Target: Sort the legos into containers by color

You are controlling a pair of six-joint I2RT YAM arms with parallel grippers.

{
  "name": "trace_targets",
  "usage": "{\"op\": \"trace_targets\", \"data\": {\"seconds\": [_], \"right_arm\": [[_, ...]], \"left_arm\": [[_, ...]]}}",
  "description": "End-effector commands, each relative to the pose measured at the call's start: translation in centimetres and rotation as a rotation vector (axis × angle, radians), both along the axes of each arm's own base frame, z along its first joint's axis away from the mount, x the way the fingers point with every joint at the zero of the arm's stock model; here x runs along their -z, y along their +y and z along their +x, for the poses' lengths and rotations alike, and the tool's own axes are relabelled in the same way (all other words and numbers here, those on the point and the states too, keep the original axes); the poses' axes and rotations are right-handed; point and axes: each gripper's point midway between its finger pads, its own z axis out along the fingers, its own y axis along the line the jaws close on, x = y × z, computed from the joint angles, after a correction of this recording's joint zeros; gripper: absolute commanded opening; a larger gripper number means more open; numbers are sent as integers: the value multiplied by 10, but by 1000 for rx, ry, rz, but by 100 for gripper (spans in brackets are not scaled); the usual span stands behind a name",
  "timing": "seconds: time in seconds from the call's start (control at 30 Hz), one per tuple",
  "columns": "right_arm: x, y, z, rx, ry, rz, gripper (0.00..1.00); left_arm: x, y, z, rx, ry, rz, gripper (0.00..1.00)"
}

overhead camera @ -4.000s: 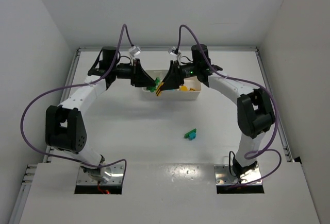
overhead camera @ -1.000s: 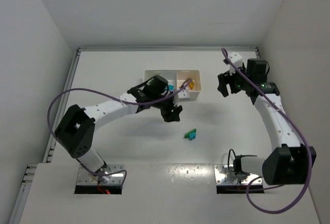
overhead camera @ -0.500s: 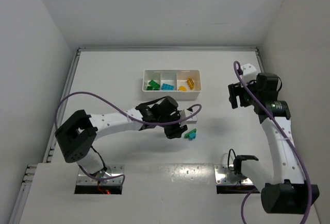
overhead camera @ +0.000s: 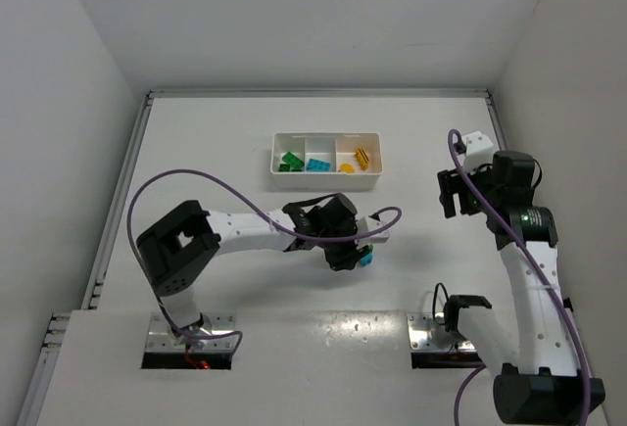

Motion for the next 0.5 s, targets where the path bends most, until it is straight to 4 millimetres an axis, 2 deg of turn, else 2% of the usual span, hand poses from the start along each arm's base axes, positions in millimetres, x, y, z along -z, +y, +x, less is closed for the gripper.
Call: {"op": "trace_targets", "data": {"seconds": [0.0, 0.03, 0.2, 0.33, 0.47], "right_arm": [[-1, -5, -4, 20, -2, -16, 77], [-1, -5, -4, 20, -2, -16, 77], [-1, -7, -4, 16, -3, -36, 78], [3, -8, -4, 4, 4, -49, 78], [3, -8, -2, 4, 3, -50, 78]], "left_arm": [[-14, -23, 8, -5, -24, -59, 43], [-13, -30, 10, -15, -29, -55, 43], [-3, -38, 16, -28, -20, -38, 42], [3, -38, 16, -28, -10, -21, 40], [5, -38, 17, -14, -19, -11, 34]]}}
